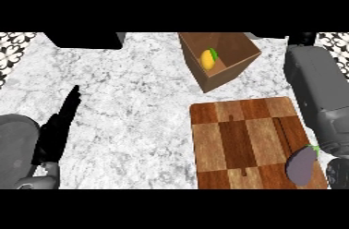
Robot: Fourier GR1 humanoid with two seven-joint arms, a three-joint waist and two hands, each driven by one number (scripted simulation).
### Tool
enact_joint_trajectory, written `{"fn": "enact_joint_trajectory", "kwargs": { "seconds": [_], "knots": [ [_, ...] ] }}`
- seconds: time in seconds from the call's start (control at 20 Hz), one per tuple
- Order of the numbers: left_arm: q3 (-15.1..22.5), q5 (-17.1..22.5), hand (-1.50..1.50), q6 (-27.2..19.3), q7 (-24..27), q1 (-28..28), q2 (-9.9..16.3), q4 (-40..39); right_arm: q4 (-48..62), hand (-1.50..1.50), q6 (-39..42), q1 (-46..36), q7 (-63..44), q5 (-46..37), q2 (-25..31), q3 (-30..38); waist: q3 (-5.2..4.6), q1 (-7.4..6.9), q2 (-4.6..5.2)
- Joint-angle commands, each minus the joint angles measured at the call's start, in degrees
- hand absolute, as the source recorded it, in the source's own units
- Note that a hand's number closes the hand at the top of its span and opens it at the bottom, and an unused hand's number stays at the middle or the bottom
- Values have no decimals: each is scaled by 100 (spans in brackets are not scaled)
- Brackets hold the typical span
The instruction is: Pick the lemon from the cutting board and place it in the cardboard box
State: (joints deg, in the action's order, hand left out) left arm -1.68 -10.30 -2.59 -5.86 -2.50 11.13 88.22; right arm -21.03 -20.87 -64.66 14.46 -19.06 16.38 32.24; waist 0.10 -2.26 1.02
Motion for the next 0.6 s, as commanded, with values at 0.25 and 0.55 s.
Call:
{"fn": "enact_joint_trajectory", "kwargs": {
  "seconds": [0.25, 0.55],
  "knots": [
    [-98, 28, 0, 54, 110, 12, 47, -50, 133, -150, 1143, 857, 632, 738, 1498, 719, 2, 107, -19],
    [-160, 5, 0, 13, 399, 168, -27, -310, 381, -150, 1996, 1143, 888, 806, 2203, 670, -1, 81, -34]
  ]
}}
